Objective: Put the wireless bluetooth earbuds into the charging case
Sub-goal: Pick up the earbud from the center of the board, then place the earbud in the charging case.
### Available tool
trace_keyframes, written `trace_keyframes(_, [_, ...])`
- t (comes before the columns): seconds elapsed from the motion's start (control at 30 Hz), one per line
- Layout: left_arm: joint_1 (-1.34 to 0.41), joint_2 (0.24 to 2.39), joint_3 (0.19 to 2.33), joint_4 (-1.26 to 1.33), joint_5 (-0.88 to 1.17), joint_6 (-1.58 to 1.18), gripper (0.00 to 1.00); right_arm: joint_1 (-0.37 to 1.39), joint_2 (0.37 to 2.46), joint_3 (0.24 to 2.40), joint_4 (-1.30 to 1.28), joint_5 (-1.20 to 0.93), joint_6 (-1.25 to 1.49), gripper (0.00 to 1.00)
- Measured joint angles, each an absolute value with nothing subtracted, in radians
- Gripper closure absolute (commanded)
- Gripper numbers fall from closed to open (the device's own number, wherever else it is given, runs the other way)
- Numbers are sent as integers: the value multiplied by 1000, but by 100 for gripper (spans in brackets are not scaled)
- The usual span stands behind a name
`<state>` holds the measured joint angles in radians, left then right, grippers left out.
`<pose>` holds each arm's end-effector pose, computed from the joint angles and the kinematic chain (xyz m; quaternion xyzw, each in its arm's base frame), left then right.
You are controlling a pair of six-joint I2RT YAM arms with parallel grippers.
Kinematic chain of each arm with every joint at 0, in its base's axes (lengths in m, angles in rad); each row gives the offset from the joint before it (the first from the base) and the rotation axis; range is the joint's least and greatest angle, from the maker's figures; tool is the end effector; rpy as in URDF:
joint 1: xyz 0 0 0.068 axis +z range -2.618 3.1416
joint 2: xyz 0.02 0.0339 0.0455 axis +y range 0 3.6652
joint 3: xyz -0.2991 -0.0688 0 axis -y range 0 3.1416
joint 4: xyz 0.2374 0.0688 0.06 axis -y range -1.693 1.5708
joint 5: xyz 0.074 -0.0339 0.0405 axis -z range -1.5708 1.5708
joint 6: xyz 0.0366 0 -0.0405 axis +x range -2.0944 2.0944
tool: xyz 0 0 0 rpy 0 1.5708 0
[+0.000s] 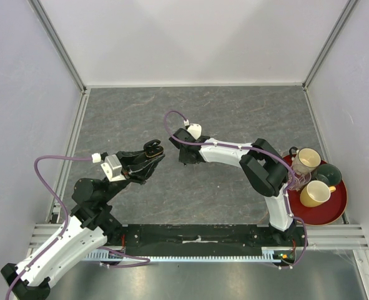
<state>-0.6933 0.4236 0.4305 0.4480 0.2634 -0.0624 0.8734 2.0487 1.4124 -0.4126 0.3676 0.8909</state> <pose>0.0574 -0.0601 0.3461 0.2687 0.4644 -0.3749 0.7560 0.2914 0.3273 0.1925 0.0555 0.9494 0.0836 0.2975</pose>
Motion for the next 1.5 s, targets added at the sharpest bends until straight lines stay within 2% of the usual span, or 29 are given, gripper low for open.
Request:
trace_keyframes(0.3, [-693,417,428,447,263,-63,98,873,2049,1412,-412,367,889,90])
trace_keyframes(0.33, [-693,415,428,447,263,-63,98,873,2049,1412,-411,367,888,94])
trace_keyframes(0.53, [-693,410,426,447,262,-63,98,873,2008,1335,-326,368,866,100])
trace_keyframes(0.8, [-693,416,425,447,261,-63,98,873,1789,1105,-146,377,839,100])
trace_keyframes(1.13, [-693,445,425,450,223,-64,98,876,1363,761,282,425,798,100])
trace_keyframes(1.5, [-693,539,425,498,210,-97,98,893,1055,647,614,435,681,100])
